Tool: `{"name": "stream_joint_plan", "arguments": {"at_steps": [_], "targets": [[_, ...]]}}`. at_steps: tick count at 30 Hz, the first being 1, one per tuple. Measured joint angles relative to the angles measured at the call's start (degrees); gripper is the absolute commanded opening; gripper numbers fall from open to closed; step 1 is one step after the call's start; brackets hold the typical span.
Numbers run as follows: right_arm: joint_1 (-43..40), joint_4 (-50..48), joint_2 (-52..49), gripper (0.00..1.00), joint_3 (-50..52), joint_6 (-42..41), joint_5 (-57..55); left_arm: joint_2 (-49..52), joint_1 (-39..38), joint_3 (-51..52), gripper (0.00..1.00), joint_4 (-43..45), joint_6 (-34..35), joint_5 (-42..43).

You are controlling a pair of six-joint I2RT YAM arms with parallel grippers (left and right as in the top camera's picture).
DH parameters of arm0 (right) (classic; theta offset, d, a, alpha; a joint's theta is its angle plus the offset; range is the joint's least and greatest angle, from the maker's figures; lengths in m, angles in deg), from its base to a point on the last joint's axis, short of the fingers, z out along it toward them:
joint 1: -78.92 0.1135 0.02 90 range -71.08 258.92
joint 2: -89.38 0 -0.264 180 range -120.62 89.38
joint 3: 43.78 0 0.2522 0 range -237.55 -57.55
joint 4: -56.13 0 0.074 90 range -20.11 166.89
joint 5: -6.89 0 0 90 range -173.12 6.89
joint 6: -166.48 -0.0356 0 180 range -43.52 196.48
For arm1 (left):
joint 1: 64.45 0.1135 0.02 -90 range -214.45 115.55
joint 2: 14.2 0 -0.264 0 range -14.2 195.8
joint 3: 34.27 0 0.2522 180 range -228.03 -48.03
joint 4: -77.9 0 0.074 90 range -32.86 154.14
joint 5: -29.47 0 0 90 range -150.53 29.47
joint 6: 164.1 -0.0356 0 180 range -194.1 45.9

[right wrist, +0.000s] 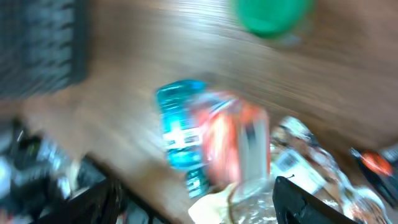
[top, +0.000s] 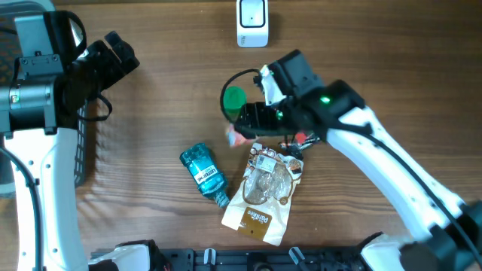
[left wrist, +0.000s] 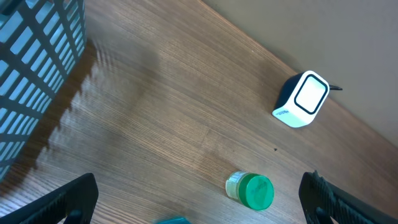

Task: Scan the item barcode
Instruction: 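Grasp the Kleenex pack with the right gripper and move it left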

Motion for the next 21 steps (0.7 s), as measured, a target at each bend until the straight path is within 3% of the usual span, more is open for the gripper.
{"name": "stream_joint_plan", "arguments": {"at_steps": [1, 2, 3, 4, 9, 12, 16, 21], "targets": [[0.0, -0.57, 2.19, 0.77, -0.04, 4.63, 3.78, 0.0, 0.0, 0.0, 1.0, 0.0, 0.0, 0.0], [0.0, -0.85, 3.63, 0.84, -0.04, 7.69, 6.23, 0.0, 0.0, 0.0, 1.0, 0.0, 0.0, 0.02], [0.0, -0.9, 5.42, 0.98, -0.04, 11.15, 8.96, 0.0, -0.02, 0.0, 1.0, 0.0, 0.0, 0.0], [0.0, -0.85, 6.86, 1.0, -0.04, 13.07, 9.88, 0.0, 0.0, 0.0, 1.0, -0.02, 0.0, 0.02], [0.0, 5.11, 10.58, 1.0, -0.42, 13.38, 1.75, 0.0, 0.0, -0.02, 1.0, 0.0, 0.0, 0.0], [0.0, 6.75, 8.22, 1.0, -0.28, 5.6, -6.03, 0.0, 0.0, 0.0, 1.0, 0.0, 0.0, 0.0], [-0.02, 2.51, 0.31, 1.0, -0.28, -1.7, -7.45, 0.0, -0.02, 0.0, 1.0, -0.02, 0.0, 0.0], [1.14, -2.16, -16.35, 1.0, -0.35, 8.74, 1.14, 0.0, 0.0, 0.0, 1.0, -0.02, 0.0, 0.02]]}}
